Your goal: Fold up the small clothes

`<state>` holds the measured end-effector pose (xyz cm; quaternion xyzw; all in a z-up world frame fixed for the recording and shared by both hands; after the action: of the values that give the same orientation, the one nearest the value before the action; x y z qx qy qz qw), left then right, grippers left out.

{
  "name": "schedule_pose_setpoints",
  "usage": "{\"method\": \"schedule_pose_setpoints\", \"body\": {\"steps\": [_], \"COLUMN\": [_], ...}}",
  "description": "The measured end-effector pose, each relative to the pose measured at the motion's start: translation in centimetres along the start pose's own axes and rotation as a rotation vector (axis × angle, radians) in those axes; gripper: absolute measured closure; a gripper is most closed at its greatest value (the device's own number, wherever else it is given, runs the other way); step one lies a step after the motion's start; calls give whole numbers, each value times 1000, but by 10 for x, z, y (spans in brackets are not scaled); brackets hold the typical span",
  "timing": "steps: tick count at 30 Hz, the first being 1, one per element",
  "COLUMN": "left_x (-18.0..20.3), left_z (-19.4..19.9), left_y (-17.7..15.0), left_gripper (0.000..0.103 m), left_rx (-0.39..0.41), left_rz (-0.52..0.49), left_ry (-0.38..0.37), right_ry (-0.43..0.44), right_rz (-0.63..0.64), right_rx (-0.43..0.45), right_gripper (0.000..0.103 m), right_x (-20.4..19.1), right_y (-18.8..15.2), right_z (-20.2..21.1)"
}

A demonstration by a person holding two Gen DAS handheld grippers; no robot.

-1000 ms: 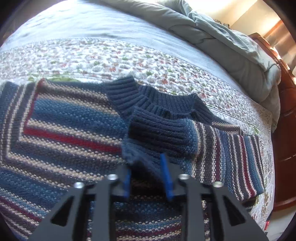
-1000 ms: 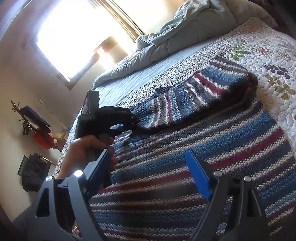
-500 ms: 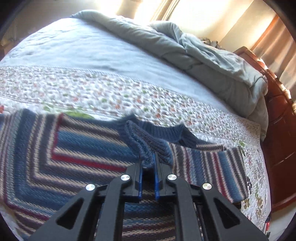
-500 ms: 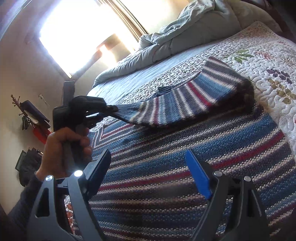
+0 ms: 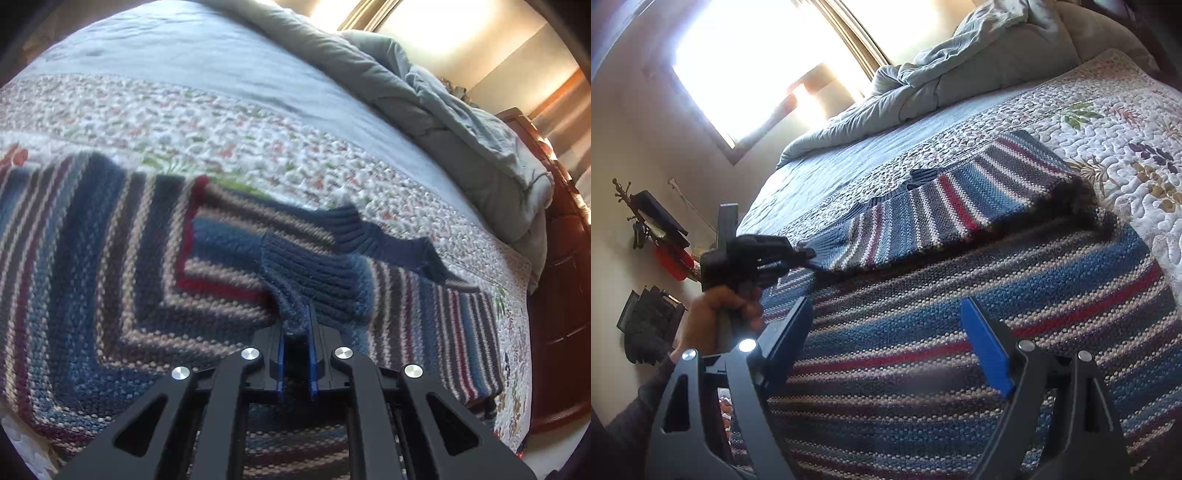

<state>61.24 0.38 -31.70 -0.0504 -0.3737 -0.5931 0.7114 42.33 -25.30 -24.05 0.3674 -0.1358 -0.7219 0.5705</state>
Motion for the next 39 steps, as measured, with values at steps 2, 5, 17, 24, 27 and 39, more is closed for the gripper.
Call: {"method": "schedule_pose_setpoints", "body": {"steps": [2,5,17,24,27,39], "left_x": [-6,-10,8,50,48,-3], "left_z": [-4,-6,29,39,11,19], "left_y": [-6,-10,-6,16,15,-5], "left_gripper": [94,94,71,39,39,35], "left_rx": [-7,-7,48,179,120,97], "left_rz": [9,14,2,-29,-9,71], "left_ry": [3,3,101,-62,-123,-95], "right_ry": [-1,-2,-1,-5,-5,-17], "right_rz": [0,0,2,6,8,34], "right_rx": [0,-1,0,0,-5,-16], "right_gripper": [21,21,21,21,21,21], "right_x": [1,1,1,1,2,-1], "right_y": [0,1,1,0,0,-3], "right_z": [0,-1,-1,-2,-3,-8]}}
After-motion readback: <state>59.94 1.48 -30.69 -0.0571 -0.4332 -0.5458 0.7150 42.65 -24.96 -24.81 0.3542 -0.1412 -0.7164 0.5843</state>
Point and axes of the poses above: each gripper's, at about its wrist camera, not at the fingertips, and z roughly against the way its jaws point, x to its right, y to its top, the point moved 8 cm from there along -z, roughly the way its jaws point, and after that the axes turned 10 degrees about -y, right-handed, at the moved point
